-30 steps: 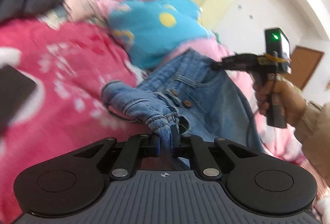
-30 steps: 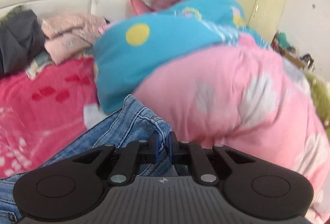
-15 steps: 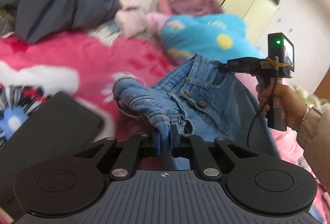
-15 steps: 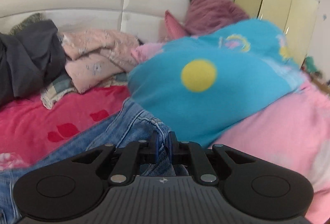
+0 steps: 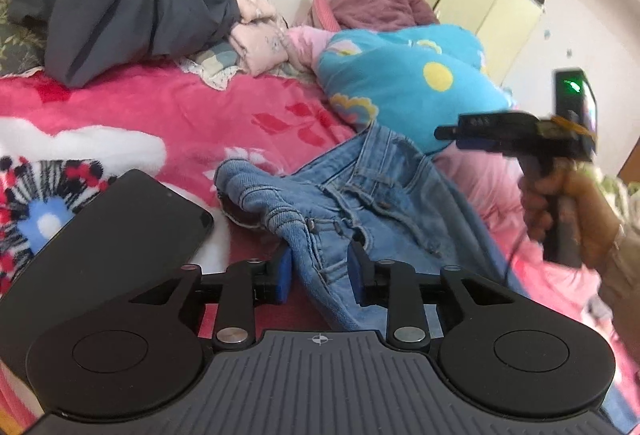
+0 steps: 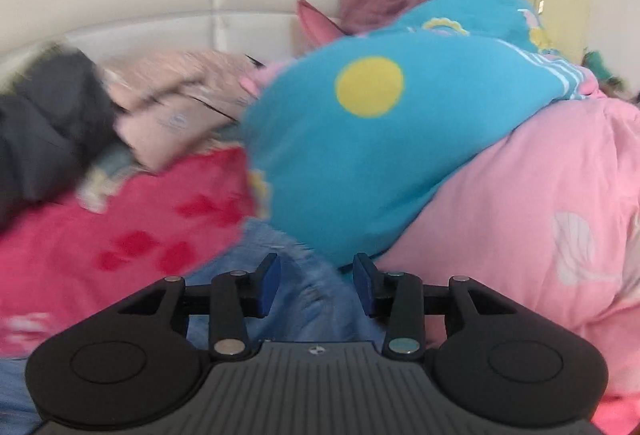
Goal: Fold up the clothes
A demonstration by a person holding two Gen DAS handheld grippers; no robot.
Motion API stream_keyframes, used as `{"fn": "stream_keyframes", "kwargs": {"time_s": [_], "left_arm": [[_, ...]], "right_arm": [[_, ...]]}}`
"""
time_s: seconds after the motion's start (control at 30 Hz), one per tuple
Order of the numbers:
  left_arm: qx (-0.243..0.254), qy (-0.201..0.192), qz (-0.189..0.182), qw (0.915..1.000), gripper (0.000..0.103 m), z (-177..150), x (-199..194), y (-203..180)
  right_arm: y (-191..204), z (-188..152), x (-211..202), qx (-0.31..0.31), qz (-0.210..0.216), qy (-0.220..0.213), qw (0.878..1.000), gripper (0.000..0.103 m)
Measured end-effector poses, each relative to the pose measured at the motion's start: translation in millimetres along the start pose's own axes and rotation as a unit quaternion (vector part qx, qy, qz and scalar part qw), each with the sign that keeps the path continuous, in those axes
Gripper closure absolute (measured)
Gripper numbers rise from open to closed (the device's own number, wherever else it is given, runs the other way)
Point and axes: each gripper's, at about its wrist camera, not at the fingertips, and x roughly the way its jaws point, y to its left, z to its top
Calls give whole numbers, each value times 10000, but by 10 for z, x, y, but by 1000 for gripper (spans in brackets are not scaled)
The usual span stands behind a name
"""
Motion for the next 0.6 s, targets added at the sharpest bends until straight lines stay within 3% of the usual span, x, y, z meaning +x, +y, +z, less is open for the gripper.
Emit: {"fn": "stream_keyframes", "kwargs": {"time_s": [0.17,0.27,0.43,0.6], "left_arm": [[39,-386,-93,9992,75,-11,-237,-28],[152,-399,-141,9990,75,-43,-274,-67],[273,190,-36,9994,75,-140,1,-122],[-32,684,-101,9976,75,-184,204,-47]], "right_arm": [[242,-135,-222,70,551,135,9984,60],[462,-258,-300,35,952,308,9950,60],[814,-427,-344,-51,1514,579,9868,60],[1106,-503,-76,-420,1455,944,9840,61]]}}
